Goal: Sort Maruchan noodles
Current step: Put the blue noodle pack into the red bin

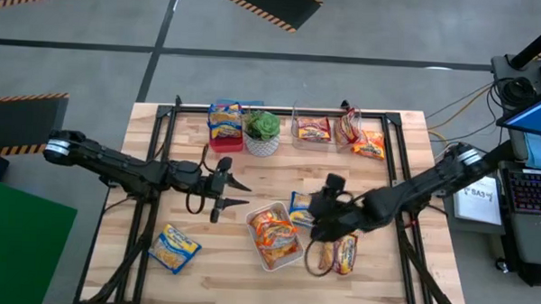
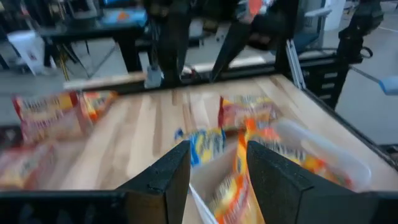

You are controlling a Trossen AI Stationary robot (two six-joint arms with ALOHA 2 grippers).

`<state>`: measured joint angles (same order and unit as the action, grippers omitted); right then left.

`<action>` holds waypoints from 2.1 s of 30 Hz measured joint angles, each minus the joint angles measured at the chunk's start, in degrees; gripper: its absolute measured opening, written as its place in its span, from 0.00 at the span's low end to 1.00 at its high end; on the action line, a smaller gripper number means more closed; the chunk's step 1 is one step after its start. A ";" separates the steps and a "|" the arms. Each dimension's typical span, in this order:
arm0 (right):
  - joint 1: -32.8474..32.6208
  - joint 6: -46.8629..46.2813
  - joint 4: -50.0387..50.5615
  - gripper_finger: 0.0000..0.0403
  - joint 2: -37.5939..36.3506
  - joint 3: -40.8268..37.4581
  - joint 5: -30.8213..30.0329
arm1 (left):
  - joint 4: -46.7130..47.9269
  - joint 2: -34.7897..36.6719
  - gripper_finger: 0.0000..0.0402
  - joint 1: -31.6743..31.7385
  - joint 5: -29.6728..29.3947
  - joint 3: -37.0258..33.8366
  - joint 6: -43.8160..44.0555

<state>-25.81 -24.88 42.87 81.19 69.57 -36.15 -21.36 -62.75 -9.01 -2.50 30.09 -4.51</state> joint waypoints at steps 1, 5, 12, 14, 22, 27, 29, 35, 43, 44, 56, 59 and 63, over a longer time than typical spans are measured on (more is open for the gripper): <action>0.35 -0.09 -1.35 0.47 -1.95 -2.42 0.05 | 0.25 0.00 0.35 0.11 0.00 0.97 -0.70; 1.95 -1.12 -9.44 0.47 -9.01 -11.80 2.29 | 5.93 0.55 0.35 0.45 -0.06 5.48 -3.65; 5.17 -5.25 -22.94 0.39 -14.46 -25.92 13.35 | 19.99 0.27 0.35 0.55 -3.70 14.56 -6.58; 5.94 -6.51 -25.55 0.36 -14.50 -29.18 16.03 | 21.91 0.03 0.35 0.57 -4.35 16.15 -7.59; 7.11 -11.06 -30.61 0.27 -13.37 -35.49 16.63 | 24.31 -0.70 0.35 0.59 -4.57 18.34 -8.51; 7.35 -11.55 -31.73 0.35 -12.12 -34.97 17.10 | 24.16 -0.78 0.35 0.59 -4.59 18.31 -8.51; 7.34 -10.27 -31.33 0.41 -11.70 -34.64 17.16 | 24.02 -1.03 0.35 0.59 -4.61 18.29 -8.51; 7.33 -4.40 -31.29 0.60 -7.79 -32.37 20.68 | 24.21 -1.04 0.35 0.59 -5.78 18.29 -8.25; 7.49 -1.57 -31.40 0.70 0.73 -29.75 23.94 | 24.46 -1.04 0.35 0.59 -6.08 18.27 -8.14; 7.62 -1.55 -31.36 0.69 1.71 -29.74 23.52 | 24.46 -1.04 0.35 0.59 -6.08 18.27 -8.28; 10.85 0.15 -30.70 0.36 3.08 -29.41 23.48 | 24.46 -1.04 0.35 0.59 -6.10 18.24 -8.46; 11.80 1.79 -30.31 0.22 1.05 -29.50 25.70 | 24.43 -1.04 0.35 0.59 -6.10 18.24 -8.33; 12.65 2.99 -29.62 0.07 -1.96 -29.54 26.55 | 24.39 -1.04 0.35 0.60 -6.10 18.24 -8.33</action>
<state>-13.15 -21.89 13.24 79.24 40.03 -9.59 3.03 -63.79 -8.41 -8.60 48.34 -12.84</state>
